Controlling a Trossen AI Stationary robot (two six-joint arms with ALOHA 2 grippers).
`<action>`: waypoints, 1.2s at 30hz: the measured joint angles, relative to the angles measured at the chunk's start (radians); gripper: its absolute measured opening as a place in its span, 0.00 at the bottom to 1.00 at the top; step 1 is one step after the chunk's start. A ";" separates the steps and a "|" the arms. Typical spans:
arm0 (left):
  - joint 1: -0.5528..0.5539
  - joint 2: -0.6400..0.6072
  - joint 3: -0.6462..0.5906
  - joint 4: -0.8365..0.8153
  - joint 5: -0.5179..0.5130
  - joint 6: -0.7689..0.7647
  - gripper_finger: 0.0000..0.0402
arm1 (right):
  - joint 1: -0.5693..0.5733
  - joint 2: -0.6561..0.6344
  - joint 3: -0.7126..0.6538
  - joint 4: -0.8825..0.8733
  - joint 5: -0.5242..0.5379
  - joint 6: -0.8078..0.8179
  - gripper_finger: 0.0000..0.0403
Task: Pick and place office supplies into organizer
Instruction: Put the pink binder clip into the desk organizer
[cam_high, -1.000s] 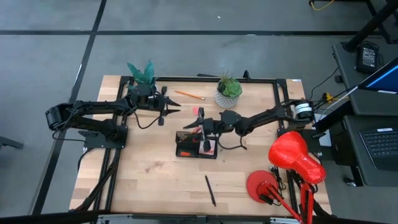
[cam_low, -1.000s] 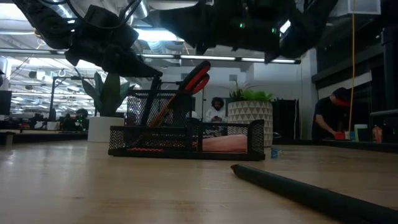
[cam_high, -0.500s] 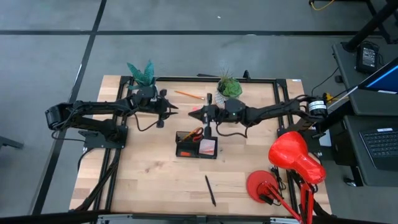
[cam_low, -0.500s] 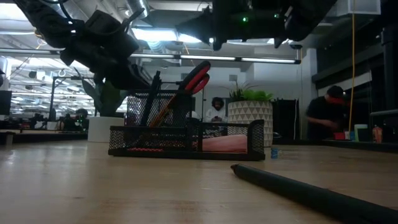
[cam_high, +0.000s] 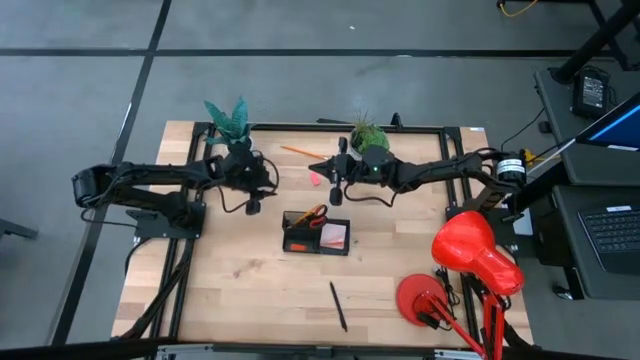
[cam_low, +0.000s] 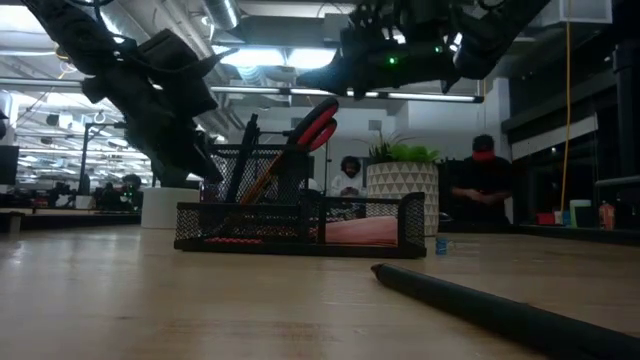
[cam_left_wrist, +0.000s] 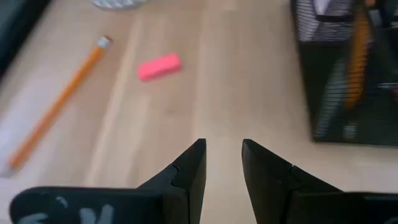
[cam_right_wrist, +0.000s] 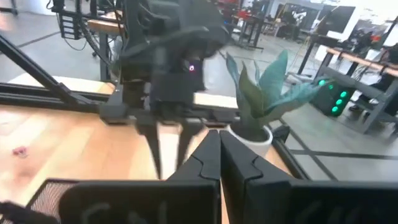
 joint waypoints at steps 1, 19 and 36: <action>-0.020 -0.007 0.002 -0.019 -0.012 -0.024 0.24 | -0.005 0.000 -0.005 -0.002 -0.010 0.002 0.01; -0.694 -0.073 0.170 -0.408 -0.568 -0.607 0.19 | 0.011 0.000 -0.019 -0.088 -0.164 -0.024 0.00; -1.150 0.200 0.417 -0.584 -0.757 -1.127 0.15 | 0.318 0.001 -0.019 -0.157 -0.060 0.060 0.00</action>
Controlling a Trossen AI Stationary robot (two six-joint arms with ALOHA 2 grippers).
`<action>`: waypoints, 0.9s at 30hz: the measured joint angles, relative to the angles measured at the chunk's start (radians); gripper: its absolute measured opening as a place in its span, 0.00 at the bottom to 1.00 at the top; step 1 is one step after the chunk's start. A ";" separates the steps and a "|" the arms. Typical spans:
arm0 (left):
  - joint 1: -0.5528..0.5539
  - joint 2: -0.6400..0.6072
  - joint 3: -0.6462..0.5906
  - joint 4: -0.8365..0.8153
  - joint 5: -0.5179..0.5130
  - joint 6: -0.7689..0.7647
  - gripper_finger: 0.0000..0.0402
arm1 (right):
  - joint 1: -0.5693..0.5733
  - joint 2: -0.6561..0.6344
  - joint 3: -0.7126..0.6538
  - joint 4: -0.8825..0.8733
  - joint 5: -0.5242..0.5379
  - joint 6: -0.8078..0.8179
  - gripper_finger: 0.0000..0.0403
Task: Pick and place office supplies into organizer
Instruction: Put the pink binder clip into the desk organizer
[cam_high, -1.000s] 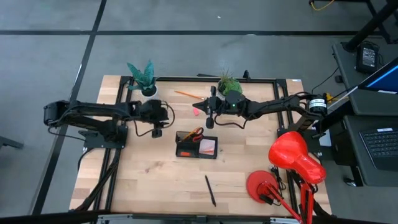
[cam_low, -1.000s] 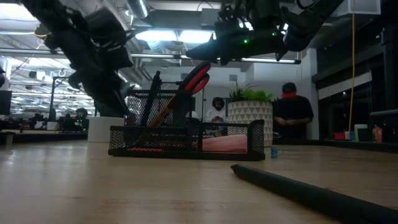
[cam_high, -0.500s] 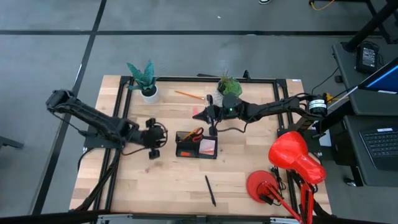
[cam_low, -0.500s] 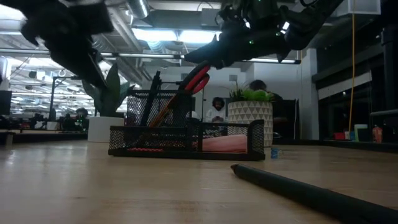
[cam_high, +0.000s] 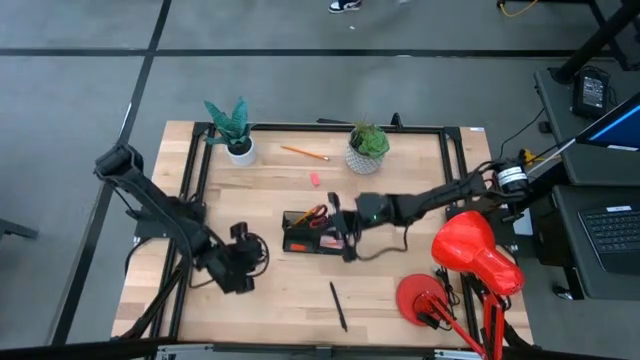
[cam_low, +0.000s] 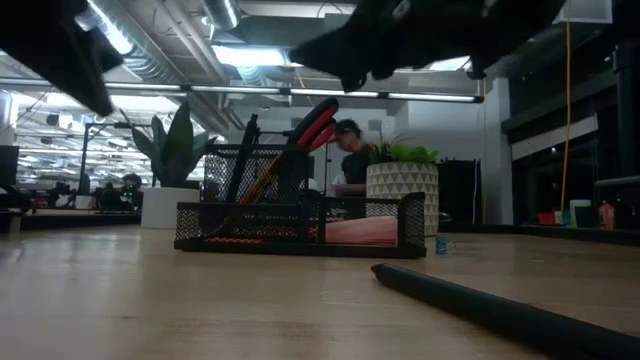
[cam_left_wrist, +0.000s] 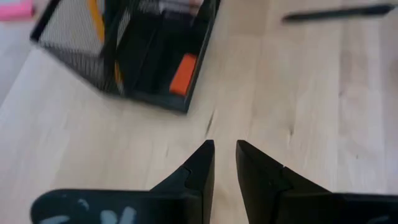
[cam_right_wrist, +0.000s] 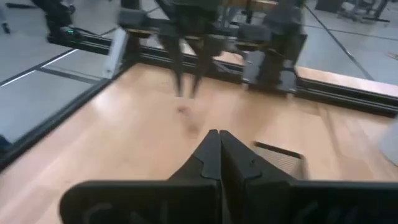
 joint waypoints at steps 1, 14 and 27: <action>-0.017 0.020 0.027 -0.047 -0.001 -0.045 0.15 | 0.022 0.000 0.000 0.001 0.022 0.003 0.00; -0.202 0.203 0.150 -0.310 0.087 -0.595 0.15 | 0.143 0.000 0.000 0.001 0.201 0.025 0.00; -0.201 0.227 0.149 -0.397 0.237 -0.833 0.29 | 0.140 0.000 0.000 0.001 0.203 0.026 0.00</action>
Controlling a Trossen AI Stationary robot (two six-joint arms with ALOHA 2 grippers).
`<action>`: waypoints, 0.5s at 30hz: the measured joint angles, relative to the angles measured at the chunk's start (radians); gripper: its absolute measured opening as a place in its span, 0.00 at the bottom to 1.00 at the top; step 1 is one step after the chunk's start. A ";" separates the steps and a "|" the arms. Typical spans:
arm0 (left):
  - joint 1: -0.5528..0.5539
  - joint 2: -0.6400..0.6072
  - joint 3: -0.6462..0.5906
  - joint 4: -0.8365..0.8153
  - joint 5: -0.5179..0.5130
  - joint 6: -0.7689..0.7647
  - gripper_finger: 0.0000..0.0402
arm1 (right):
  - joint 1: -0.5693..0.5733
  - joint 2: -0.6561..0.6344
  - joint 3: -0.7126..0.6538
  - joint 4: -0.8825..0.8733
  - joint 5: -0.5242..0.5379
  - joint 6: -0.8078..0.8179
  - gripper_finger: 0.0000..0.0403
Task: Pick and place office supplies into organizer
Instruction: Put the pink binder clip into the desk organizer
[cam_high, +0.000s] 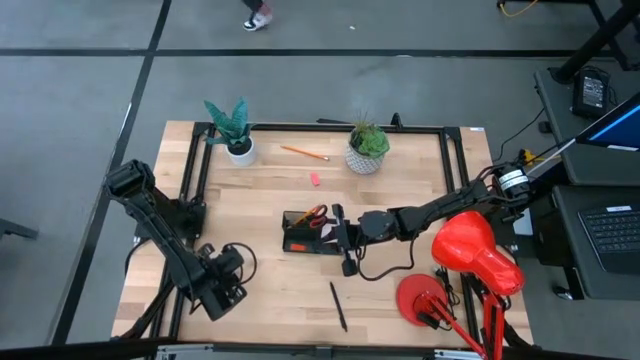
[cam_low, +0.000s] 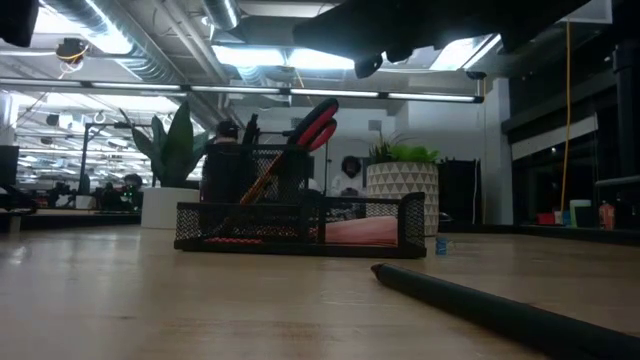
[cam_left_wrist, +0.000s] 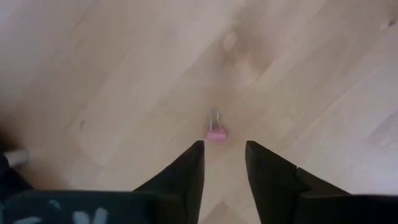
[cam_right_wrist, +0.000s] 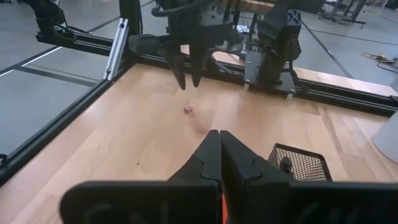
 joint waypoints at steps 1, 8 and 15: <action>0.002 0.000 0.000 0.000 0.016 -0.014 0.31 | 0.000 0.000 0.000 0.000 0.000 0.000 0.00; 0.007 0.000 0.000 0.029 0.056 -0.086 0.40 | 0.000 0.000 0.000 -0.012 -0.003 -0.005 0.00; 0.022 0.000 -0.037 0.074 0.038 -0.129 0.42 | 0.000 0.000 0.000 -0.012 -0.003 -0.010 0.00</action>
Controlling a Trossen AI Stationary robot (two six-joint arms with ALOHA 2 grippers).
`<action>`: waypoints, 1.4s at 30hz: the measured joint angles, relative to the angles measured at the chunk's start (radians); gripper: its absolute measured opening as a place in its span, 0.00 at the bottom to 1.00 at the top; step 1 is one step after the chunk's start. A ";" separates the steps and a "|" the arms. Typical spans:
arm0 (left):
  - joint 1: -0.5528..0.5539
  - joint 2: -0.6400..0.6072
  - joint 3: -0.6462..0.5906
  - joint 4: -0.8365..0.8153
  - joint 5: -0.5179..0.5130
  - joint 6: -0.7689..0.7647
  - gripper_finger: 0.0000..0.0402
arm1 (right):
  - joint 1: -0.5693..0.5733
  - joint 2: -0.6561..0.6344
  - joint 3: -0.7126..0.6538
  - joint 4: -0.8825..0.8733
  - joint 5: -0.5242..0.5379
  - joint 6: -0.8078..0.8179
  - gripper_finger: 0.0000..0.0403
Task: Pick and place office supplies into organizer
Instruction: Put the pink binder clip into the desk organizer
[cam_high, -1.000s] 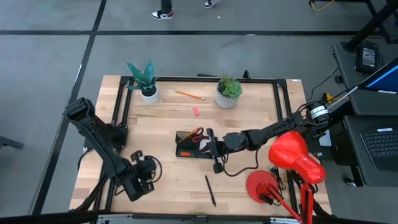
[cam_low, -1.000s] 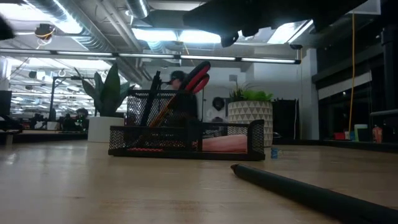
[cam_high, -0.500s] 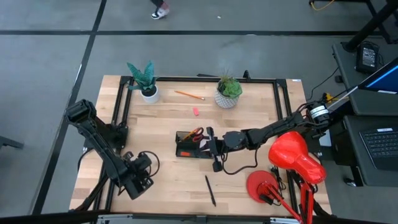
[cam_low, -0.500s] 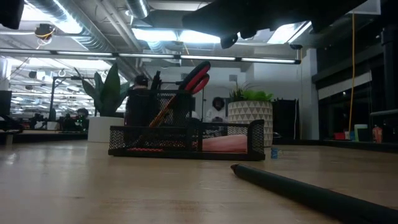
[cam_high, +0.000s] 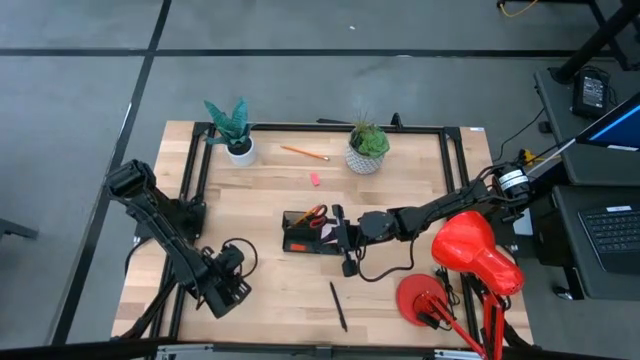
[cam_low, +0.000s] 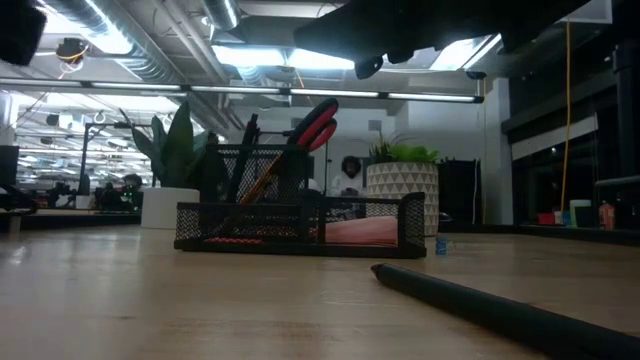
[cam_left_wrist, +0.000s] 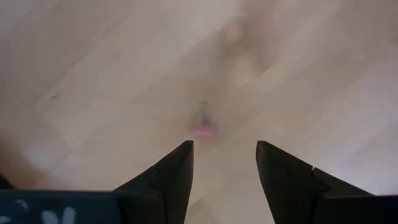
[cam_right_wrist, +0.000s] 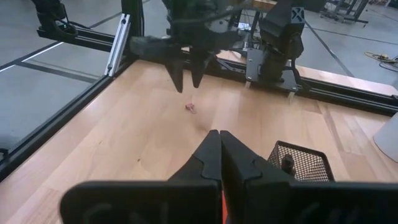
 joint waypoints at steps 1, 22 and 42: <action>0.001 0.000 -0.010 0.002 0.008 -0.001 0.42 | 0.000 0.000 0.000 0.000 0.000 0.000 0.00; 0.047 0.000 -0.160 0.181 0.048 0.043 0.42 | 0.000 0.000 0.000 -0.002 0.000 -0.047 0.00; 0.069 -0.003 -0.209 0.249 0.095 0.096 0.42 | -0.002 0.000 0.001 -0.002 0.000 -0.050 0.00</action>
